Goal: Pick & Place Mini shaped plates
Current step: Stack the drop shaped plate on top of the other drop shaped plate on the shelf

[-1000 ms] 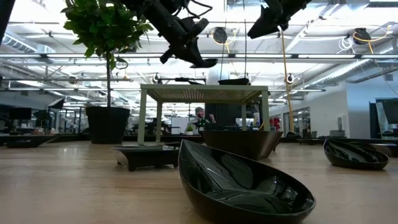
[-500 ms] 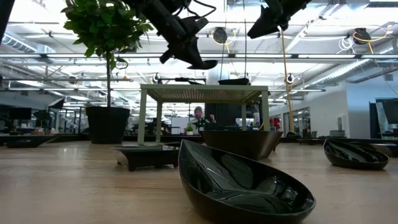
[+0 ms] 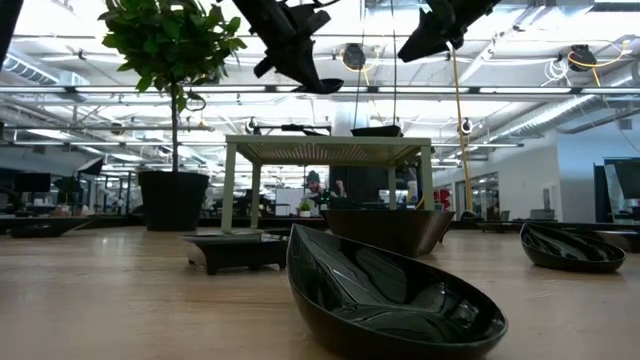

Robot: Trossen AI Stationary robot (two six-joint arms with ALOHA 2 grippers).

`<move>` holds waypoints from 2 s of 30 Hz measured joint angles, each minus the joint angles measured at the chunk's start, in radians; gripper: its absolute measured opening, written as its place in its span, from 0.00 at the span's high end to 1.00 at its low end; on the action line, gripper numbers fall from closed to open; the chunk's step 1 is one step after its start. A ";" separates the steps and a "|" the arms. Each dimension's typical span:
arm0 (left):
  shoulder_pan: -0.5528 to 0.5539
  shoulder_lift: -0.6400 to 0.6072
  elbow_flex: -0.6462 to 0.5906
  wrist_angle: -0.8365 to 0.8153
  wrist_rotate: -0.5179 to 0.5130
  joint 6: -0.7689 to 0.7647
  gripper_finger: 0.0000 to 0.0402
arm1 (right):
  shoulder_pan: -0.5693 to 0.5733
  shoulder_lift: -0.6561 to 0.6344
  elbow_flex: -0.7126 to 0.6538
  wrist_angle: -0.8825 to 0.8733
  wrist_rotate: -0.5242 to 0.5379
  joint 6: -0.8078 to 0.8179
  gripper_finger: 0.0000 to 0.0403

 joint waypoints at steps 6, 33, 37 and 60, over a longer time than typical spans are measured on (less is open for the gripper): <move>0.023 0.137 0.149 -0.112 0.011 0.011 0.95 | 0.000 0.000 0.000 0.000 0.000 0.000 0.65; 0.052 0.198 0.224 -0.179 0.028 -0.011 0.95 | 0.000 0.000 0.000 0.004 0.000 0.000 0.65; 0.051 0.198 0.204 -0.154 0.029 -0.012 0.95 | 0.000 0.000 0.000 0.004 0.000 0.000 0.65; 0.056 0.232 0.199 -0.146 0.043 0.006 0.95 | 0.000 0.000 0.000 0.004 0.000 0.000 0.65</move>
